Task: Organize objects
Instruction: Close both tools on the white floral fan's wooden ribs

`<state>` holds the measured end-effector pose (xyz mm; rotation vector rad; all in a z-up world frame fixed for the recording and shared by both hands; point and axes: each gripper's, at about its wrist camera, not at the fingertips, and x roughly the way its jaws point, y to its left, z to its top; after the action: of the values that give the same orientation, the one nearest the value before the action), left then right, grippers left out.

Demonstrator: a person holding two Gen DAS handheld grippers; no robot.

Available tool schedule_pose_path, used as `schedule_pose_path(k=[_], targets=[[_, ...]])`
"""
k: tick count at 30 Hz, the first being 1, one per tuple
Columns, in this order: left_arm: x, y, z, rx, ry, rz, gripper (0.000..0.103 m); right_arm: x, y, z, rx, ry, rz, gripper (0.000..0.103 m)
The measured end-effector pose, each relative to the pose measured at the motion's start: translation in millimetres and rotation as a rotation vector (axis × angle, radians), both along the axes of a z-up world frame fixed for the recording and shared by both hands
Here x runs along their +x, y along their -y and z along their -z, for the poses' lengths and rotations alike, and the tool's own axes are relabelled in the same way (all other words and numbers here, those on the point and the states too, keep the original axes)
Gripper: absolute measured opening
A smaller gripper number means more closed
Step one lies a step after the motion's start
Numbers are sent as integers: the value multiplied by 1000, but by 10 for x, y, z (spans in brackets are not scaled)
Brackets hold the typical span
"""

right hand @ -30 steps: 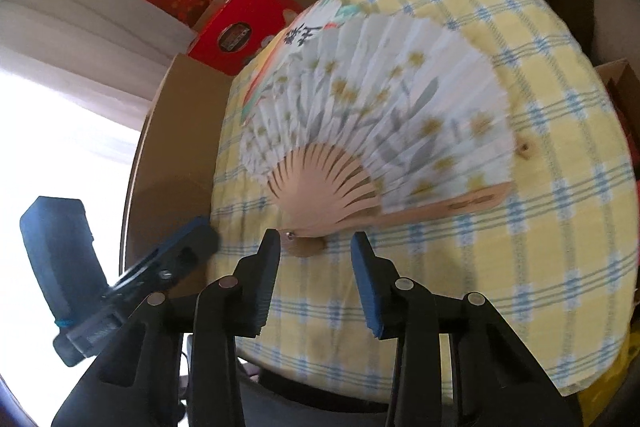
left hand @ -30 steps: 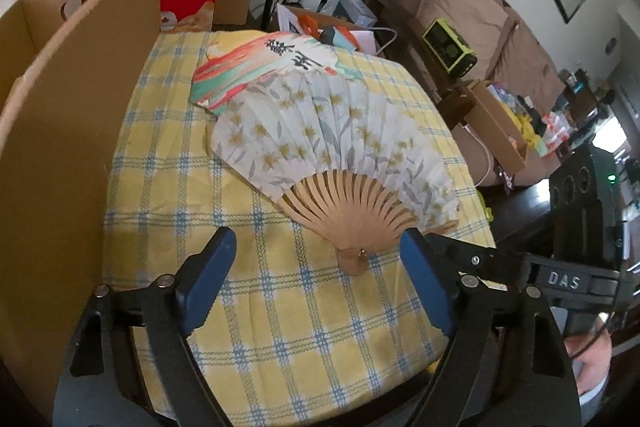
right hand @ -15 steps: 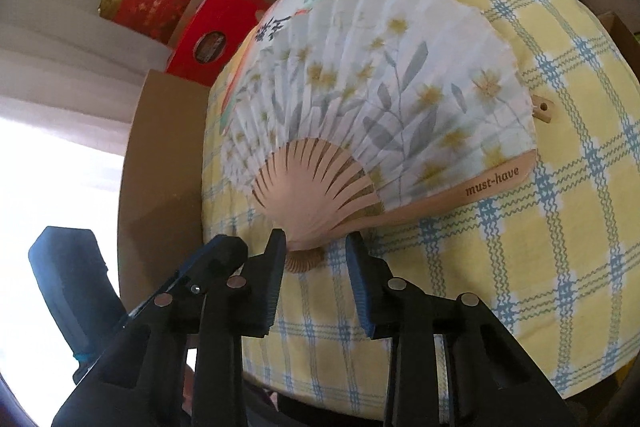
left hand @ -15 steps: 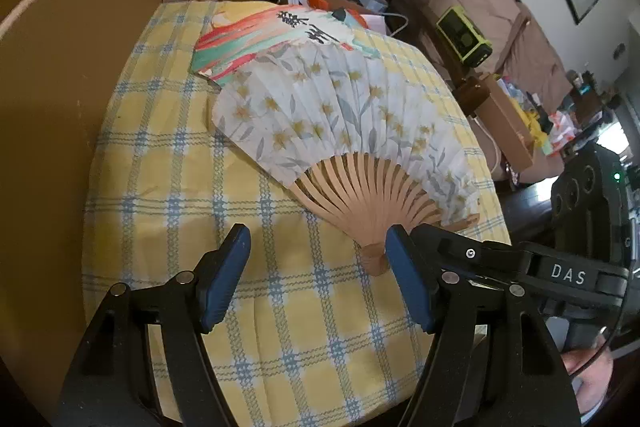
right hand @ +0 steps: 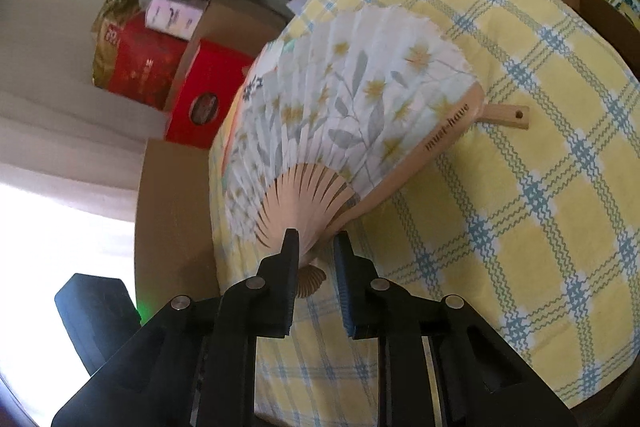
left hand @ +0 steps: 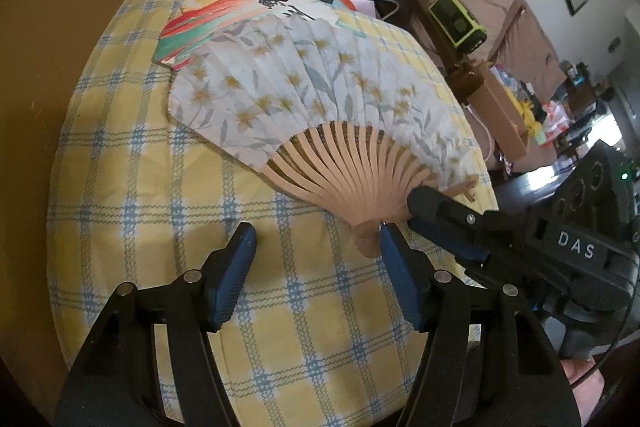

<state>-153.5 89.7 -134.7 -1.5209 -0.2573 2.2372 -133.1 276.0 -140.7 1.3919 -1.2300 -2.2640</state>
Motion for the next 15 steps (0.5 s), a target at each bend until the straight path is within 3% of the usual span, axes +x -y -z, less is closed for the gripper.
schedule_pose_path(k=[7,10,12,15], targets=[[-11,-51,1,-12,-3,23,60,-51,106,40,15,-5,-13,19],[-9,-29,-1,-1,5,27,60,-29,90,-11,29,-44,-12,10],[-12,35,5,43,30,15,60,-16,62,-81,36,-72,-10,9],[-42,240,17,193,89,-41,63,-10,-11,-183,23,-96,-13,7]])
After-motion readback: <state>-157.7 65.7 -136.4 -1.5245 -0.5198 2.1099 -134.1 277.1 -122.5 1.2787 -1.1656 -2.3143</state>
